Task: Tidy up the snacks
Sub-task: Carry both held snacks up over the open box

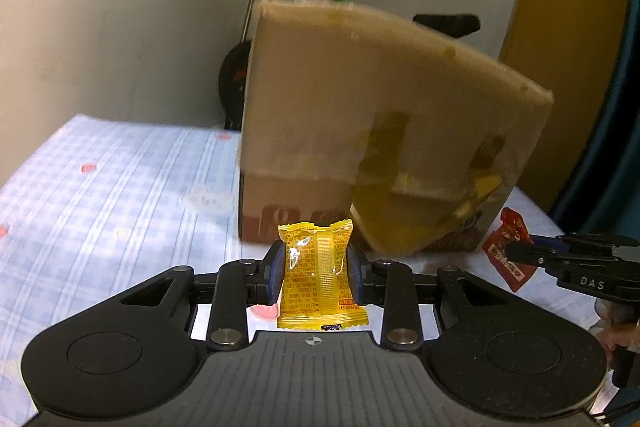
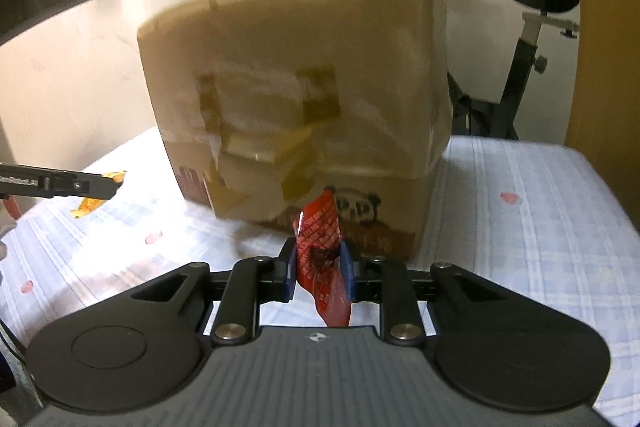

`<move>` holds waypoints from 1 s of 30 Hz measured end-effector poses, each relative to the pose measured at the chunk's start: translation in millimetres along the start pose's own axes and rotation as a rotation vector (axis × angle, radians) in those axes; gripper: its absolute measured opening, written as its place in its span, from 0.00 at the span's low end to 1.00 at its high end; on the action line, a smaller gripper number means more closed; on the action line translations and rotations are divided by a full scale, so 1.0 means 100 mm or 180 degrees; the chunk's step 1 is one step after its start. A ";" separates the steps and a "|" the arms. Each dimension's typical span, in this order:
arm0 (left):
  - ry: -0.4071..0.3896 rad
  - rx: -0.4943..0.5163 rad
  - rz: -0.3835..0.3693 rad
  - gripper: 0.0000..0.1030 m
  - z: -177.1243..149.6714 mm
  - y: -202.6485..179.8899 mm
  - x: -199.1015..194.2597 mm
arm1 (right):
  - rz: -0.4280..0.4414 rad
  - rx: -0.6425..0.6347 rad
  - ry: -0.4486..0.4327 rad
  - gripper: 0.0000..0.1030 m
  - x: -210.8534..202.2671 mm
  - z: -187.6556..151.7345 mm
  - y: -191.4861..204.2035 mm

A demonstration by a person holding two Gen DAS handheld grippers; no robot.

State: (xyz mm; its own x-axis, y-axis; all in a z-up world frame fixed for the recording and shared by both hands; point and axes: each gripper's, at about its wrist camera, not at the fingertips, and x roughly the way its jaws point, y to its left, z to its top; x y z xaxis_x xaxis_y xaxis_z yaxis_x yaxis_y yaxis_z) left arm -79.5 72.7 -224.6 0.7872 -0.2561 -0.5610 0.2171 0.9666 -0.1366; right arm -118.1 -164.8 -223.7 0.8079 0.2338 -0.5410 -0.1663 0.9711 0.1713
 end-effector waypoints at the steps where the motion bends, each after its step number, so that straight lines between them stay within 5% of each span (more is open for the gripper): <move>1: -0.0040 0.0008 -0.0014 0.33 0.04 -0.01 -0.02 | 0.0003 -0.0007 -0.0043 0.23 -0.04 0.04 0.00; 16: -0.0659 0.0186 -0.0259 0.33 0.75 -0.18 -0.39 | 0.0126 -0.0207 -0.0814 0.23 -0.63 0.89 0.08; 30: -0.0844 0.0326 -0.0302 0.33 1.21 -0.34 -0.31 | 0.0232 -0.0506 -0.0990 0.23 -0.48 1.46 0.18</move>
State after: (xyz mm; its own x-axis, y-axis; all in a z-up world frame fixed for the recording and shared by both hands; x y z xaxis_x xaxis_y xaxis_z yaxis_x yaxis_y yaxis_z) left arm -41.9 45.6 -104.1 0.8811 -0.3529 -0.3149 0.3432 0.9352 -0.0876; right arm -77.1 -165.2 -74.3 0.9201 0.3005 -0.2511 -0.2959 0.9535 0.0568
